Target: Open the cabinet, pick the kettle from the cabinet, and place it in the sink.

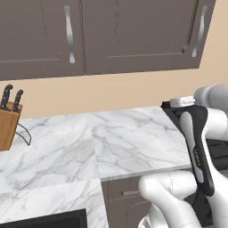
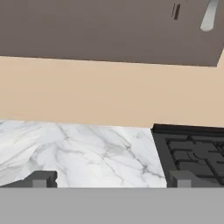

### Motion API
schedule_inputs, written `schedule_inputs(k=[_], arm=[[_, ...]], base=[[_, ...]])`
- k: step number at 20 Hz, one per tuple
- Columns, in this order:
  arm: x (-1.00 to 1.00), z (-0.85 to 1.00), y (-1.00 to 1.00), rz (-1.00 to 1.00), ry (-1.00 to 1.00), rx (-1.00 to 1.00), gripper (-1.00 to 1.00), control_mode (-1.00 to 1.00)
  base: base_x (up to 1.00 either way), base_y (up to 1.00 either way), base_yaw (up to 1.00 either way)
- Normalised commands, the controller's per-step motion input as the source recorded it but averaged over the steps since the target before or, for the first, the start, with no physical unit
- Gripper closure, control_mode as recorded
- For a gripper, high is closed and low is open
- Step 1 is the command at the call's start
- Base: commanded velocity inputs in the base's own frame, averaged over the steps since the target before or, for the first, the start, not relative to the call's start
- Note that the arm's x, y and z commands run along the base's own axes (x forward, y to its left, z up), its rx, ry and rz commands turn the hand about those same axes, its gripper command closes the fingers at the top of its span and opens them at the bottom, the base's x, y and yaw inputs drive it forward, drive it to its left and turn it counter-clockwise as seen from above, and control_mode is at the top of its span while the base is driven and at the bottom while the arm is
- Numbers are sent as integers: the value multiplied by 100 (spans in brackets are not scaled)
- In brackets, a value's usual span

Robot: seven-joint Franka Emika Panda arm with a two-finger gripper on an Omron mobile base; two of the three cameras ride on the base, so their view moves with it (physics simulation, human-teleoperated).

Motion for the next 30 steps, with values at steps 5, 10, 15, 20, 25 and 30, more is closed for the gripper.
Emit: schedule_inputs(k=[5, 10, 15, 20, 25, 30], arm=[[-18, 23, -27, -5, -6, 0, -100, -100], [-16, 25, -28, -9, 0, 0, -100, -100], [-12, 26, -28, -11, 4, -4, -100, -100], [-10, 23, -27, -7, 1, 0, -100, -100], [-6, 22, -21, -1, 0, 0, -100, -100], [-6, 23, -16, 0, 0, 0, -100, -100]], base=[[0, 0, 0], [0, 0, 0], [0, 0, 0], [0, 0, 0], [0, 0, 0], [0, 0, 0]])
